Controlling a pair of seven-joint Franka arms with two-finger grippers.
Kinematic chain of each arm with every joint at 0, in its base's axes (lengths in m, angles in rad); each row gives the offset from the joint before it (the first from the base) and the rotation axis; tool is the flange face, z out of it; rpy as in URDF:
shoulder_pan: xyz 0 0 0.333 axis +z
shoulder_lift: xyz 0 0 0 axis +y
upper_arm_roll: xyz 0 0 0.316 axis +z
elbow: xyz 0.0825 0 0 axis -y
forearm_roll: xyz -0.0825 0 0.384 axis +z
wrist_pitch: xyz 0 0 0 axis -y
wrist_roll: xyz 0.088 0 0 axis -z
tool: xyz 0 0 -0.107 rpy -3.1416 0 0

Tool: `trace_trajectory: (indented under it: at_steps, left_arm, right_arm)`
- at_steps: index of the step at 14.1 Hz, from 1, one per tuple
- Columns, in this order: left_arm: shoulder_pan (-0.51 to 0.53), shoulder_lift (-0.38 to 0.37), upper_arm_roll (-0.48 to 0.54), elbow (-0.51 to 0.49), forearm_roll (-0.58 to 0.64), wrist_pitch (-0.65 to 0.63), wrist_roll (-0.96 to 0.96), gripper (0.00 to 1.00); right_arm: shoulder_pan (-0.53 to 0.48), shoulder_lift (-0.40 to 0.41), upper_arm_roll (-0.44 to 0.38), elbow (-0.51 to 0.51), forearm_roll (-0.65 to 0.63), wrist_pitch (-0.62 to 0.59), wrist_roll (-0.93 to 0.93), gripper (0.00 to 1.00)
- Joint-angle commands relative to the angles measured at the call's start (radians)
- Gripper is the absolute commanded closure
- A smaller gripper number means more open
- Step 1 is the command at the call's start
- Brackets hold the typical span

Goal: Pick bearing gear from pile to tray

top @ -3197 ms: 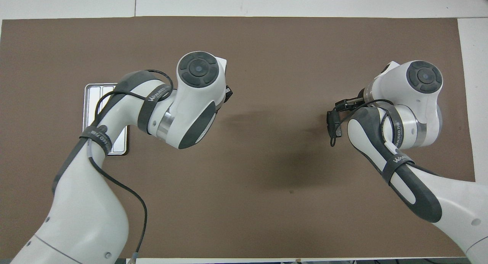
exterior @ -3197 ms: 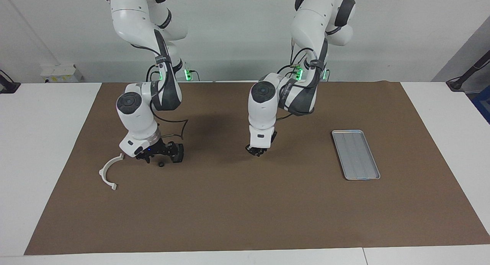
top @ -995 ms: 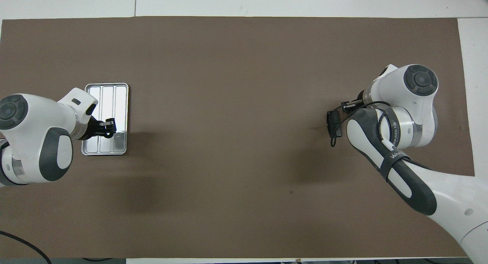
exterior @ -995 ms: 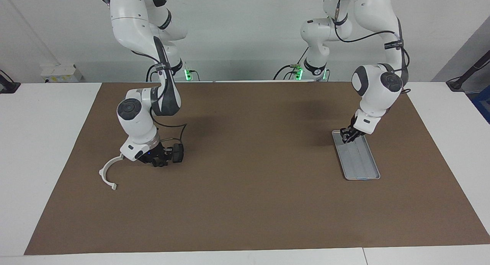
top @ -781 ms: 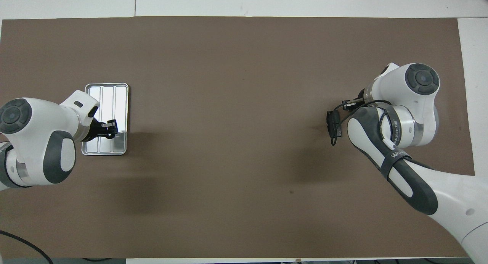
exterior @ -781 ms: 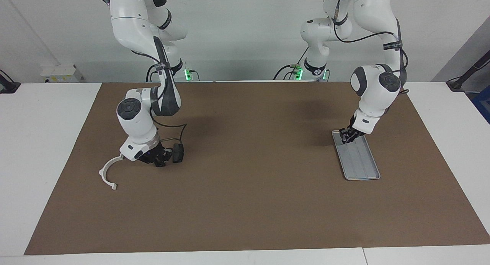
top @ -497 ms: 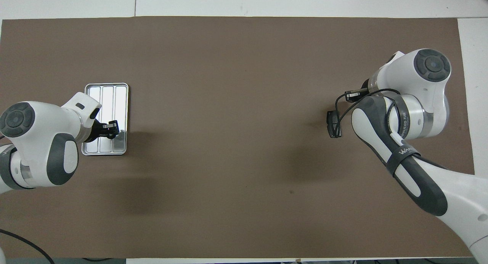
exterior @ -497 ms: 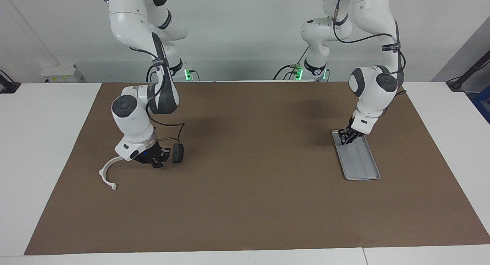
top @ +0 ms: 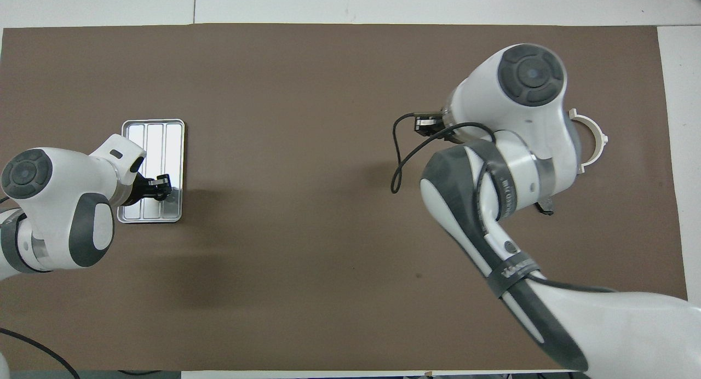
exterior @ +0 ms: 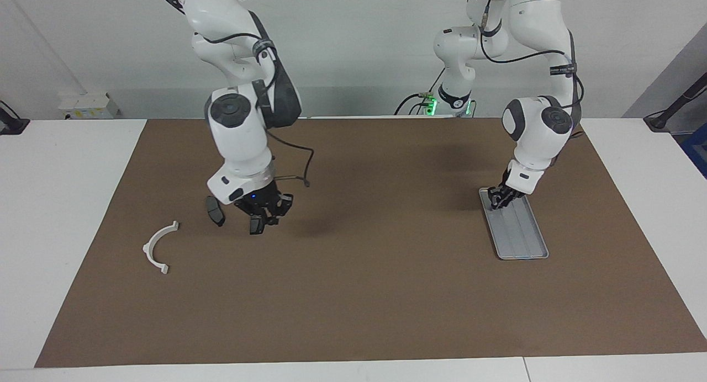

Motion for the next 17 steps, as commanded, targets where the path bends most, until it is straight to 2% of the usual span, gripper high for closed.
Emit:
trace_trajectory:
  at_steps: [1, 4, 8, 9, 11, 14, 16, 17]
  left_arm:
    - [0.007, -0.011, 0.003, -0.025, -0.014, 0.024, 0.036, 0.96]
    - [0.007, -0.013, 0.003, -0.034, -0.012, 0.024, 0.038, 0.96]
    - [0.026, -0.013, 0.003, -0.039, -0.008, 0.026, 0.044, 0.92]
    - [0.026, -0.013, 0.003, -0.039, -0.008, 0.026, 0.044, 0.88]
    - [0.026, -0.013, 0.003, -0.037, -0.008, 0.026, 0.043, 0.62]
    - [0.027, -0.013, 0.003, -0.037, -0.008, 0.026, 0.037, 0.61]
    - [0.027, -0.012, 0.005, -0.026, -0.008, 0.015, 0.036, 0.48]
    - [0.027, -0.012, 0.005, -0.005, -0.008, 0.001, 0.033, 0.47]
  right_arm:
    - [0.103, 0.023, -0.005, 0.024, -0.003, -0.002, 0.147, 1.0]
    - [0.145, 0.076, -0.005, 0.021, 0.001, 0.065, 0.201, 1.0]
    - [0.194, 0.2, -0.005, 0.019, -0.006, 0.197, 0.253, 1.0]
    - [0.195, 0.213, -0.005, 0.019, -0.008, 0.208, 0.255, 1.0]
    - [0.195, 0.217, -0.005, 0.021, -0.011, 0.21, 0.25, 1.0]
    - [0.189, 0.223, -0.005, 0.004, -0.01, 0.239, 0.248, 1.0]
    - [0.192, 0.23, -0.005, -0.016, -0.008, 0.266, 0.254, 1.0]
    - [0.192, 0.234, -0.005, -0.03, -0.006, 0.291, 0.253, 1.0]
